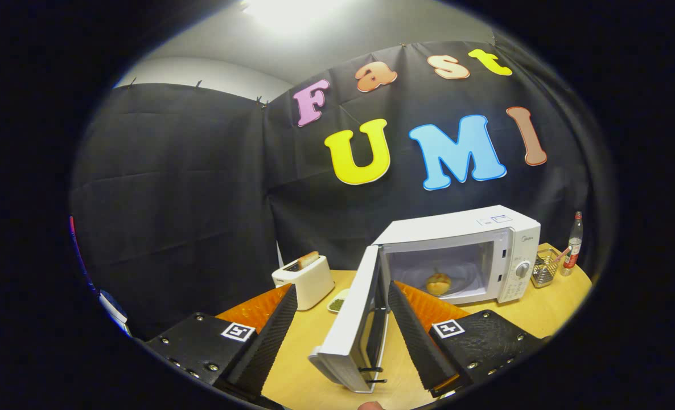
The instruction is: Open the microwave, put the food inside, and close the microwave door.
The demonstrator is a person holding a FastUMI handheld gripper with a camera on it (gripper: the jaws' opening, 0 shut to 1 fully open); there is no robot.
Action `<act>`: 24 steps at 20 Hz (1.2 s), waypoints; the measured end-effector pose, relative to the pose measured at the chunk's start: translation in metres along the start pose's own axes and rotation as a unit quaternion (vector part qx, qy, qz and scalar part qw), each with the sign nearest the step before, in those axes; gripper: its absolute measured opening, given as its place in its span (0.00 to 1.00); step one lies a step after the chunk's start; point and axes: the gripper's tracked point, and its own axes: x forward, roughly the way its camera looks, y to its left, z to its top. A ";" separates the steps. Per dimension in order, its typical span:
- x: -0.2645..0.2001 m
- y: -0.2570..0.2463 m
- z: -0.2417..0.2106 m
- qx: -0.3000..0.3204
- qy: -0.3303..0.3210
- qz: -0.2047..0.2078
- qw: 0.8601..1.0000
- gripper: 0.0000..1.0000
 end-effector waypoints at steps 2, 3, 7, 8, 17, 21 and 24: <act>-0.002 0.024 -0.006 -0.007 0.002 0.023 1.000 0.97; -0.002 0.034 -0.010 -0.011 0.006 0.033 0.999 0.97; 0.001 0.068 -0.040 -0.006 0.039 0.063 0.997 0.97; 0.003 0.073 -0.049 -0.007 0.049 0.069 0.996 0.97; 0.018 0.078 -0.120 -0.017 0.130 0.086 0.988 0.94; 0.023 0.068 -0.126 -0.015 0.141 0.087 0.986 0.76; 0.023 0.049 -0.124 -0.023 0.140 0.067 0.988 0.60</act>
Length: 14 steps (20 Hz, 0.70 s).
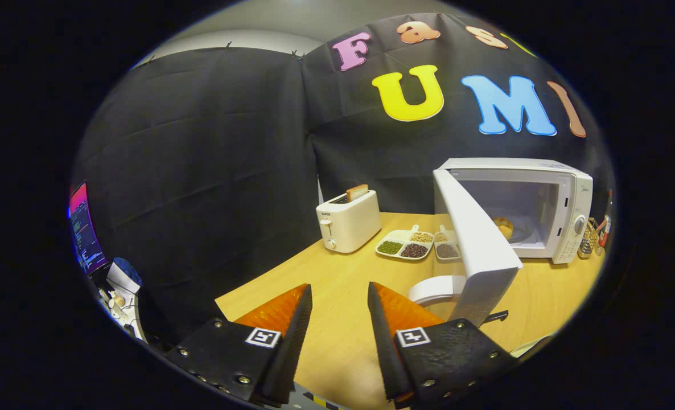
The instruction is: Open the microwave, put the food inside, and close the microwave door.
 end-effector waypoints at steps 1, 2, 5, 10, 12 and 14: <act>-0.001 -0.008 0.000 0.001 0.000 -0.008 1.000 0.47; -0.003 -0.016 0.002 0.003 -0.001 -0.015 1.000 0.39; -0.007 -0.038 -0.002 0.003 0.011 -0.031 0.999 0.16; -0.013 -0.082 0.000 -0.004 0.024 -0.071 0.997 0.16; -0.014 -0.100 0.005 -0.003 0.020 -0.085 0.996 0.16; -0.013 -0.118 0.010 0.007 0.016 -0.097 0.995 0.16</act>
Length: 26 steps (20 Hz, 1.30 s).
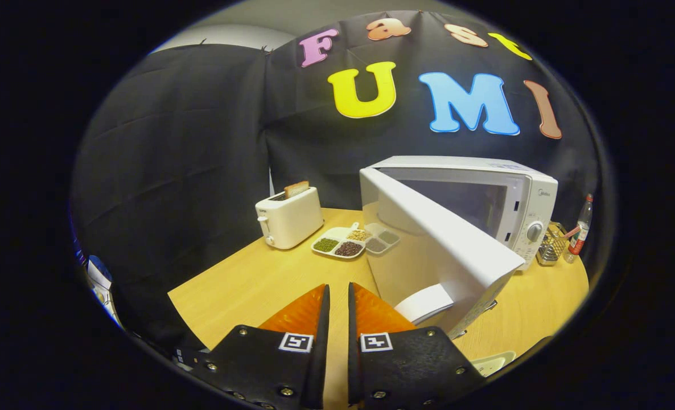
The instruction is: Open the microwave, put the food inside, and close the microwave door.
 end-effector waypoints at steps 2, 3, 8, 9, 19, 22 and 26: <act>0.004 -0.021 0.004 0.011 0.001 -0.015 1.000 0.16; 0.006 -0.031 0.006 0.014 0.000 -0.022 1.000 0.16; 0.013 -0.081 0.014 0.023 -0.002 -0.060 0.998 0.16; 0.014 -0.090 0.015 0.028 -0.003 -0.068 0.997 0.16; 0.035 -0.181 0.035 0.054 -0.013 -0.127 0.990 0.16; 0.046 -0.201 0.042 0.057 -0.015 -0.136 0.989 0.16; 0.062 -0.222 0.047 0.066 -0.015 -0.145 0.987 0.16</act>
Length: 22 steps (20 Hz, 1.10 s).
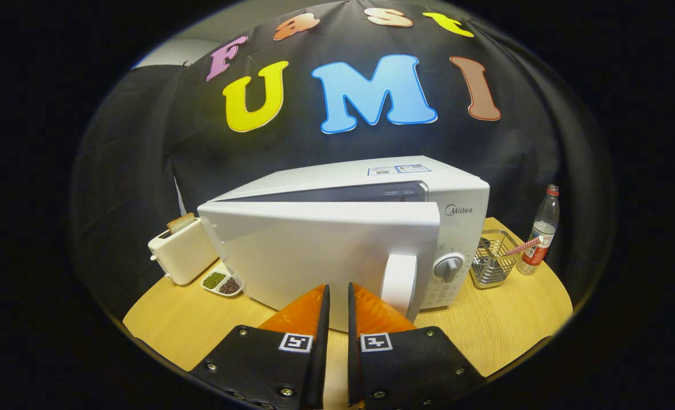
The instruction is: Open the microwave, put the food inside, and close the microwave door.
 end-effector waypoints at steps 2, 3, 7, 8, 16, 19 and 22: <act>0.012 -0.007 0.006 0.000 -0.001 -0.004 1.000 0.16; 0.018 -0.010 0.006 -0.001 0.000 -0.006 1.000 0.16; 0.038 -0.020 0.012 0.006 -0.001 -0.011 1.000 0.16; 0.042 -0.015 0.014 0.012 -0.001 0.000 1.000 0.16; 0.058 -0.022 0.014 0.013 -0.015 -0.008 1.000 0.12; 0.052 -0.022 0.014 0.004 -0.012 -0.020 1.000 0.12; 0.035 -0.019 0.023 0.008 -0.018 -0.025 0.999 0.12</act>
